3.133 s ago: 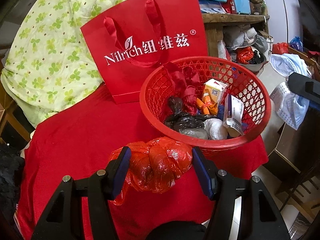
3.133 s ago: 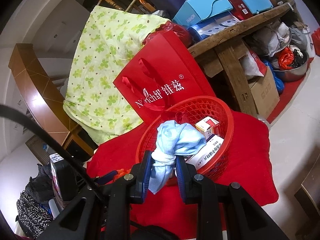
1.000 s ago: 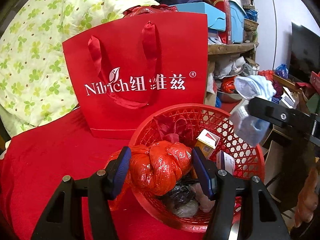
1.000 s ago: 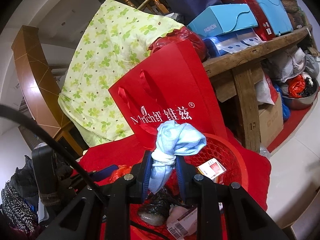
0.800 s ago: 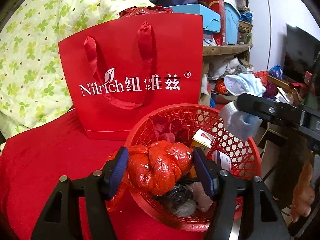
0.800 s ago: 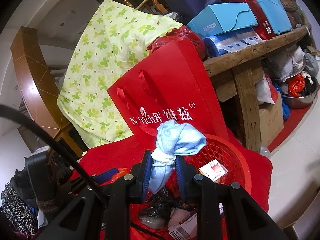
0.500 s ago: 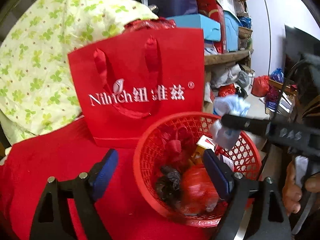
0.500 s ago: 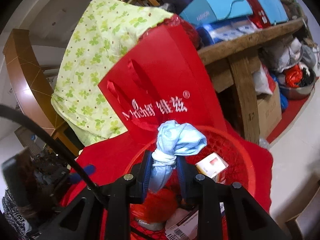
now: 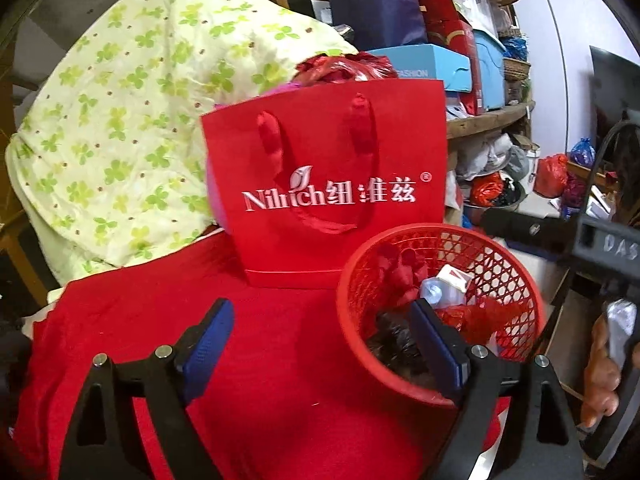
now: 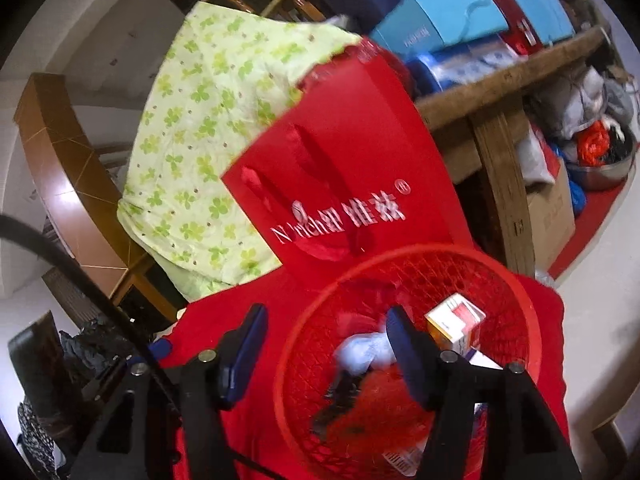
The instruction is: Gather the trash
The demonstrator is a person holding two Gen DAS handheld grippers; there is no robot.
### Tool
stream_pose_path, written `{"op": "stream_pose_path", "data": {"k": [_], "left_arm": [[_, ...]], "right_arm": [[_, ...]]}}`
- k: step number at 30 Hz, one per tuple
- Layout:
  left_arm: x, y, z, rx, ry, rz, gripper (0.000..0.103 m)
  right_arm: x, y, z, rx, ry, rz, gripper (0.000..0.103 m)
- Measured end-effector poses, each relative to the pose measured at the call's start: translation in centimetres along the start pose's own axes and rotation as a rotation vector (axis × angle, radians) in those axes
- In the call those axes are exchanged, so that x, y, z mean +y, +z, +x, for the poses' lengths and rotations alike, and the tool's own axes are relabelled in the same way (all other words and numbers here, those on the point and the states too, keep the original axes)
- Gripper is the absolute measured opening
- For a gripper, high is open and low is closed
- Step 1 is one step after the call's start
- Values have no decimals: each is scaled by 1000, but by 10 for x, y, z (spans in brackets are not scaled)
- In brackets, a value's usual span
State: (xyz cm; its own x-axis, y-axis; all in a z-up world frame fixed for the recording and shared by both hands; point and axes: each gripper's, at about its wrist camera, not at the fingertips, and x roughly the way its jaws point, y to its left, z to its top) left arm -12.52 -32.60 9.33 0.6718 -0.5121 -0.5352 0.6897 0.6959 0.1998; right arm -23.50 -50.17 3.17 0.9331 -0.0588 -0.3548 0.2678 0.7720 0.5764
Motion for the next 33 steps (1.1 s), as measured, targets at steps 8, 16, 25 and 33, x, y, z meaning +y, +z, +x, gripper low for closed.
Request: {"op": "stream_pose_path", "data": {"k": [8, 16, 25, 33], "left_arm": [[17, -6, -27, -19, 39, -21, 91], [30, -10, -60, -52, 89, -36, 93], [42, -16, -112, -118, 165, -50, 100], [51, -20, -151, -148, 218, -76, 100]], "right_arm": [[43, -6, -31, -50, -26, -84, 66], [75, -19, -72, -73, -95, -148, 66], [120, -29, -121, -119, -109, -235, 66], [150, -38, -161, -164, -116, -294, 68]]}}
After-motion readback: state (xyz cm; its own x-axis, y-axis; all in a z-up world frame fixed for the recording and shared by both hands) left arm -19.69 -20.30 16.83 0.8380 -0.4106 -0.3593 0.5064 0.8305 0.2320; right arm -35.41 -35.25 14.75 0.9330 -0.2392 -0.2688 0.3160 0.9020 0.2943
